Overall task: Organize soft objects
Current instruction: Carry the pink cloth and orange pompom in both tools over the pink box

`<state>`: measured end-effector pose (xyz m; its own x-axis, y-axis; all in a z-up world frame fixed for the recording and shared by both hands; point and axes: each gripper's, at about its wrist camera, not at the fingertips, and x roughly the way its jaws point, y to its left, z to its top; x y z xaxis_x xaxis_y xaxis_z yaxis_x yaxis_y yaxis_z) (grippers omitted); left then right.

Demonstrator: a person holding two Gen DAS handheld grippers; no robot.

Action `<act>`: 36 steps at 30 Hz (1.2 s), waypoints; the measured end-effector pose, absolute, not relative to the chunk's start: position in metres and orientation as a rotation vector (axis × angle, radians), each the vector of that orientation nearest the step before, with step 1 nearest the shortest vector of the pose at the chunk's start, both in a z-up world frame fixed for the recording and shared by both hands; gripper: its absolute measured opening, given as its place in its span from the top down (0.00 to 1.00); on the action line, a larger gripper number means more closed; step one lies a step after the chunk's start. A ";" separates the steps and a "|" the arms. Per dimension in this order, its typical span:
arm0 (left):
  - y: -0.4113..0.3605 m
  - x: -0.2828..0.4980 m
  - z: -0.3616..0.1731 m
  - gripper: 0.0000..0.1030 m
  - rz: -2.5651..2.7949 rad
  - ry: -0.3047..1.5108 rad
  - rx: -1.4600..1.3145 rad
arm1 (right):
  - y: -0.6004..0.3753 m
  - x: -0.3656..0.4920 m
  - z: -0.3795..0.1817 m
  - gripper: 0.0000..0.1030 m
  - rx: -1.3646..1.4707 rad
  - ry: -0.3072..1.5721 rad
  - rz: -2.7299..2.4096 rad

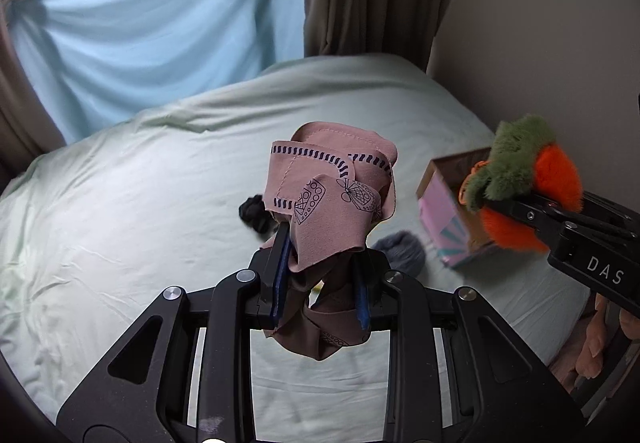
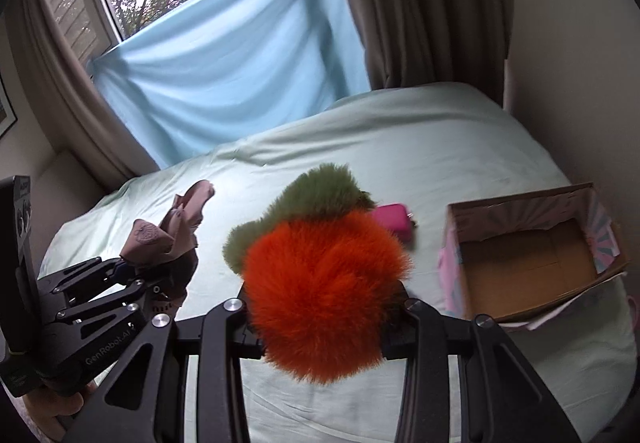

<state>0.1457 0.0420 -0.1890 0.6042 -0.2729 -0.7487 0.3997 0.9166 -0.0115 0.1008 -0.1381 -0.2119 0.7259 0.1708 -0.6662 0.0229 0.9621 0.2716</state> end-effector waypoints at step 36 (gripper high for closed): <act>-0.337 0.244 -0.367 0.77 -0.399 1.406 0.236 | -0.482 0.191 -0.365 0.65 0.428 1.260 -0.089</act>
